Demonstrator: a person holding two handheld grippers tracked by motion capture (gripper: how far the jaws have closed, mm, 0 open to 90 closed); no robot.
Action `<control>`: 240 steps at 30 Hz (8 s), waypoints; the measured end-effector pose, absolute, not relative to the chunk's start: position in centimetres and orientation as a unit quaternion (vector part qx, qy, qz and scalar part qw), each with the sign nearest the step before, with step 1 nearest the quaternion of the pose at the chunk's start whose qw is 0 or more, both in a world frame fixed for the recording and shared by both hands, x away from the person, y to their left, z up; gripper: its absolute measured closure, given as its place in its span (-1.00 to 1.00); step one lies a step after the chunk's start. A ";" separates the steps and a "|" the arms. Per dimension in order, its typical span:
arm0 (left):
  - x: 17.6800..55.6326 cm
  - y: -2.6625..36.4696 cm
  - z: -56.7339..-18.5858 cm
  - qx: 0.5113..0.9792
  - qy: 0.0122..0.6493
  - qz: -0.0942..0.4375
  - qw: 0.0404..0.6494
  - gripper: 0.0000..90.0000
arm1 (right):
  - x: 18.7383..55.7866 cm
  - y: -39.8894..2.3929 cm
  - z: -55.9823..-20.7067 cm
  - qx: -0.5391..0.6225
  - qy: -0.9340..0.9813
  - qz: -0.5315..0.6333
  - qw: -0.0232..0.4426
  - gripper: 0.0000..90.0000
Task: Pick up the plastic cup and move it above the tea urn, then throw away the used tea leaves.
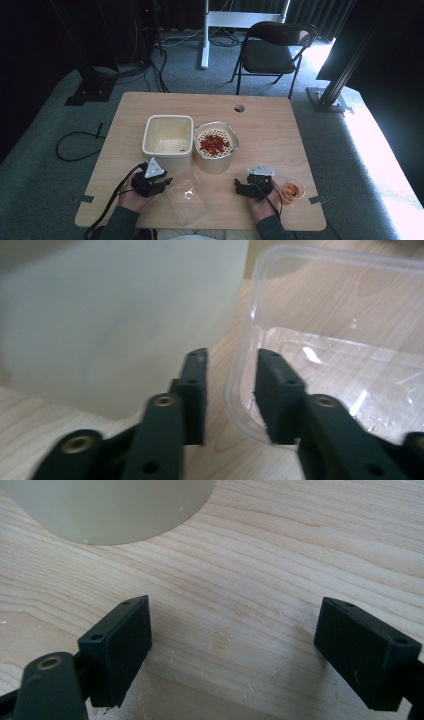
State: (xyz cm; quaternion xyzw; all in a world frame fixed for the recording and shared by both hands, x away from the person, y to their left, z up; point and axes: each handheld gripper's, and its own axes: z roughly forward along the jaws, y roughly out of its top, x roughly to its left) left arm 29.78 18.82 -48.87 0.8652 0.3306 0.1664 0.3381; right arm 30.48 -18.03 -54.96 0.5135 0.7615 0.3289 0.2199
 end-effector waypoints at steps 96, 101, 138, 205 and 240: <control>33.8 32.7 -31.1 0.716 0.455 0.292 0.442 0.94 | 30.6 -18.0 -55.0 0.512 0.762 0.330 0.219 -0.68; 35.7 30.9 -31.4 0.720 0.460 0.291 0.431 0.94 | 30.6 -18.0 -55.0 0.512 0.762 0.330 0.219 -0.68; 35.3 28.2 -35.9 0.728 0.453 0.294 0.423 0.06 | 30.6 -18.0 -54.9 0.507 0.765 0.331 0.218 -0.65; 29.2 27.9 -43.0 0.727 0.465 0.277 0.423 0.06 | 22.5 -32.8 -51.6 0.435 0.740 0.448 0.253 -0.52; 29.2 26.9 -46.5 0.739 0.462 0.255 0.420 0.06 | 30.1 -29.6 -52.4 0.416 0.739 0.470 0.243 -0.37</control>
